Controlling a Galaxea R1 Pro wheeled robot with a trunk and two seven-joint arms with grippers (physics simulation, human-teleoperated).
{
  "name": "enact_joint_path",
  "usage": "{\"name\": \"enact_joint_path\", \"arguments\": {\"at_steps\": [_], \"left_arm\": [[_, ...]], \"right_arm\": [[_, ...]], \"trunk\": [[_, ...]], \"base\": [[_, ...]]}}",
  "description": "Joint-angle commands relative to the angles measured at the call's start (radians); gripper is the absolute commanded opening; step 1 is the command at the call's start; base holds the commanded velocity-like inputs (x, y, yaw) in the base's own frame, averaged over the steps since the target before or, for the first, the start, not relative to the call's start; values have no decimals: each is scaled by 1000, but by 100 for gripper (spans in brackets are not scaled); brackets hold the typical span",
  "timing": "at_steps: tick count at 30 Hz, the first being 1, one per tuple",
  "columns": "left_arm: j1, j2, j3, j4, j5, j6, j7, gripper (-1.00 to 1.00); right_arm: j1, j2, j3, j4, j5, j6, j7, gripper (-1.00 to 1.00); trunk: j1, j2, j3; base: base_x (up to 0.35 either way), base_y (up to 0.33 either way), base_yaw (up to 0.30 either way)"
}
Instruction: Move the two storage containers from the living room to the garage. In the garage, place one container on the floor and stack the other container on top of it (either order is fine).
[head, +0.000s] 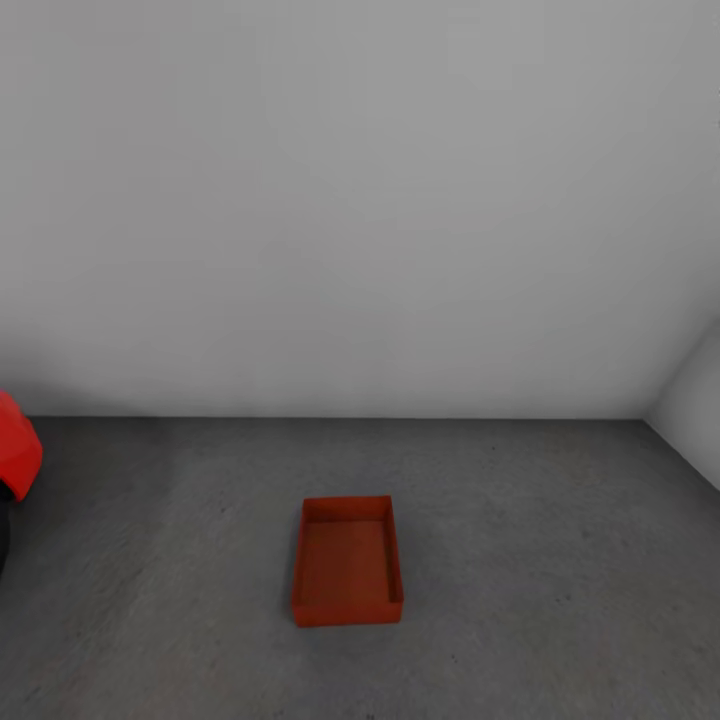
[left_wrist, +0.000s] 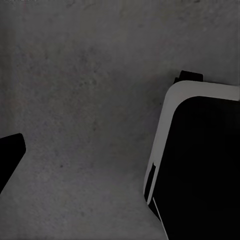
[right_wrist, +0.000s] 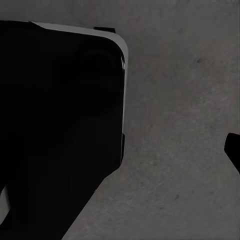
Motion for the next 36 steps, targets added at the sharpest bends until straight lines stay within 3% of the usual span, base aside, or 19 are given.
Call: {"name": "enact_joint_path", "arguments": {"at_steps": [1,36], "left_arm": [[-1,0,0,1,8,-4,0,100],[-1,0,0,1,8,-4,0,100]], "right_arm": [[-1,0,-3,3,10,-4,-6,100],[-1,1,-3,3,11,-3,-6,100]], "trunk": [[0,-1,0],[0,-1,57]], "base": [[0,0,0],[0,0,0]]}}
